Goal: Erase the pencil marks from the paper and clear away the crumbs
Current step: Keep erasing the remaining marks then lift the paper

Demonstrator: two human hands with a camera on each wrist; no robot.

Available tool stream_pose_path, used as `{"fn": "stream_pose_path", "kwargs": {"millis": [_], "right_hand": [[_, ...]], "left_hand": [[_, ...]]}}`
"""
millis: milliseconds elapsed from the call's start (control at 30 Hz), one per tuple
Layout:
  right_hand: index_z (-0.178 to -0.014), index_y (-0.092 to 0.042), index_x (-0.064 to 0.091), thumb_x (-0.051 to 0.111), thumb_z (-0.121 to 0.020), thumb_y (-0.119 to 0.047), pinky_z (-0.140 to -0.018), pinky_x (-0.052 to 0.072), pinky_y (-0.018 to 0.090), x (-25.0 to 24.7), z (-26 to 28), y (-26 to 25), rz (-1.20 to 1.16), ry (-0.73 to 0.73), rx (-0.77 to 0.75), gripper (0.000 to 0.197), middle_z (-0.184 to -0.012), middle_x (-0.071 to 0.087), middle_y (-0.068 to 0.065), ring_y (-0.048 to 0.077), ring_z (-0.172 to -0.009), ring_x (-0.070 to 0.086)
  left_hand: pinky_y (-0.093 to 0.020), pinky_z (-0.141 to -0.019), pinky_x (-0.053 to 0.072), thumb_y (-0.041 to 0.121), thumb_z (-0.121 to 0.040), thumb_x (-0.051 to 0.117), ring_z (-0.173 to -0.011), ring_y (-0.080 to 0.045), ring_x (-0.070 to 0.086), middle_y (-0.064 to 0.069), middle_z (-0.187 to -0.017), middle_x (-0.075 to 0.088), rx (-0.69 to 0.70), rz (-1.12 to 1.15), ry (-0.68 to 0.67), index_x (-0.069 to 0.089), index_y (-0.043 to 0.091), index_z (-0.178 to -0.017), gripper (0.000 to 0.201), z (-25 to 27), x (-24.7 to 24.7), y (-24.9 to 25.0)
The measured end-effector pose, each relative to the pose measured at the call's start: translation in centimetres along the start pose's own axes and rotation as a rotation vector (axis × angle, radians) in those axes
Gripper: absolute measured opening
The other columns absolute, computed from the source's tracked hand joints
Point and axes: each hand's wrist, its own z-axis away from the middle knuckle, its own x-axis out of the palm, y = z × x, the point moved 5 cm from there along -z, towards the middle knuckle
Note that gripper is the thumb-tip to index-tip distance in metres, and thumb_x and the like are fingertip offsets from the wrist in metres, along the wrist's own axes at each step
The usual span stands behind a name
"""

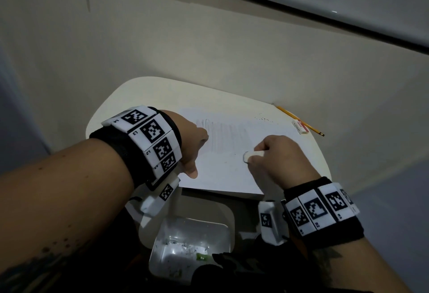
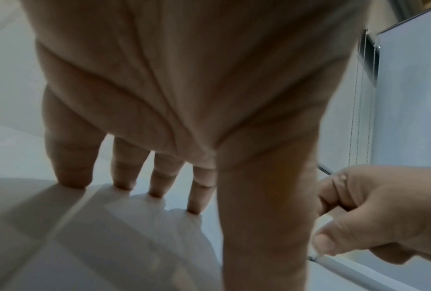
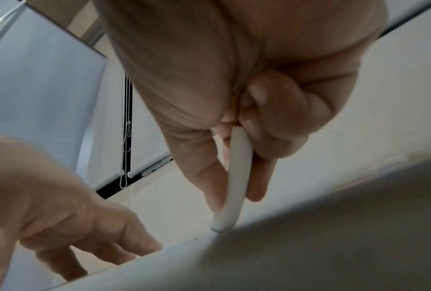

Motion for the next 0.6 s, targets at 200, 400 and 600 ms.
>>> {"fn": "stream_pose_path", "kwargs": {"millis": [200, 400, 600], "right_hand": [[-0.084, -0.022, 0.069, 0.08, -0.076, -0.035, -0.061, 0.042, 0.02, 2.2, 2.0, -2.8, -0.116, -0.214, -0.148, 0.019, -0.085, 0.067, -0.009, 0.004, -0.076, 0.061], [-0.091, -0.02, 0.068, 0.075, -0.081, -0.034, -0.064, 0.038, 0.021, -0.3, 0.2, 0.2, -0.011, -0.005, -0.006, 0.019, -0.089, 0.062, -0.009, 0.009, -0.085, 0.058], [-0.08, -0.023, 0.068, 0.081, -0.075, -0.035, -0.063, 0.043, 0.024, 1.8, 1.8, -2.0, -0.113, -0.194, -0.109, 0.018, -0.086, 0.066, -0.008, 0.01, -0.079, 0.062]], "left_hand": [[-0.049, -0.097, 0.046, 0.059, -0.068, 0.08, -0.119, -0.03, 0.054, -0.006, -0.132, 0.053, -0.019, 0.038, -0.006, 0.038, 0.016, -0.136, 0.091, 0.2, -0.1, 0.1], [-0.045, -0.089, 0.049, 0.055, -0.07, 0.08, -0.106, -0.03, 0.058, -0.006, -0.116, 0.055, 0.002, 0.027, 0.001, 0.039, 0.019, -0.103, 0.064, 0.5, -0.3, 0.4], [-0.046, -0.093, 0.048, 0.055, -0.069, 0.081, -0.107, -0.029, 0.057, -0.005, -0.117, 0.055, -0.009, 0.045, -0.013, 0.041, 0.018, -0.11, 0.068, 0.7, -0.4, 0.4]]}}
